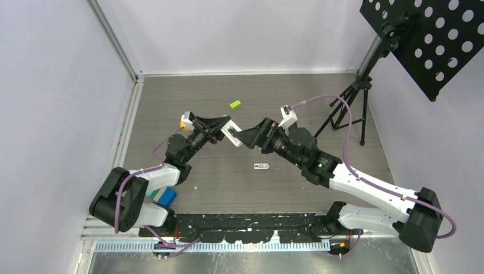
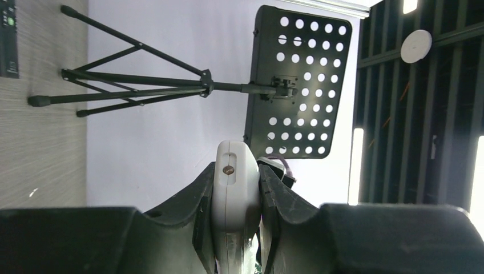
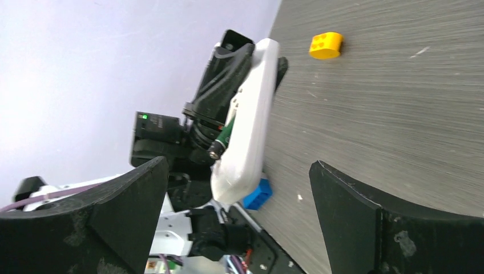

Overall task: Load the batteries into the remote control
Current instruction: Load the battery into the remote control.

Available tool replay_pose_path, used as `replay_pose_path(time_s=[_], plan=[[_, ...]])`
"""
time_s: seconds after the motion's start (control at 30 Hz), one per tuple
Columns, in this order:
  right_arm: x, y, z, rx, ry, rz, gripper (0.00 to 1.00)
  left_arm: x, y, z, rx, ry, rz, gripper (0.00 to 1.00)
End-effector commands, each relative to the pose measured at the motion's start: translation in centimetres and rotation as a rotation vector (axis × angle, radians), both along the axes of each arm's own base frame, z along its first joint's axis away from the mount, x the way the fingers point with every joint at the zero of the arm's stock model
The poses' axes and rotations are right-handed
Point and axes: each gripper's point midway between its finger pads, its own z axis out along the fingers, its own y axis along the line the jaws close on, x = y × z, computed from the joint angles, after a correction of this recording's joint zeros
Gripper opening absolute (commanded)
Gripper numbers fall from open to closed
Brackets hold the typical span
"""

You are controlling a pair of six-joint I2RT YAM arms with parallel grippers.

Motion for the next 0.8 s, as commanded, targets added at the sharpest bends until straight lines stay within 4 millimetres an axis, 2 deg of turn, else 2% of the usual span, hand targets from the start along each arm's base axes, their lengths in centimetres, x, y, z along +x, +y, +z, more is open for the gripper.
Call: replay_pose_path(time_s=[0.0, 0.13, 0.4, 0.77], plan=[[0.0, 1.0, 4.2, 0.214, -0.003, 0.016, 0.99, -0.4, 0.0, 4.1, -0.112, -0.103, 0.010, 0.00], [0.1, 1.4, 3.8, 0.260, 0.034, 0.015, 0.96, -0.3, -0.2, 4.0, -0.097, -0.113, 0.012, 0.00], [0.6, 2.6, 2.8, 0.243, 0.098, 0.026, 0.68, -0.3, -0.8, 3.8, -0.078, -0.124, -0.004, 0.00], [1.0, 2.6, 1.9, 0.246, 0.121, 0.007, 0.45, -0.8, -1.4, 4.4, -0.056, -0.175, -0.018, 0.00]])
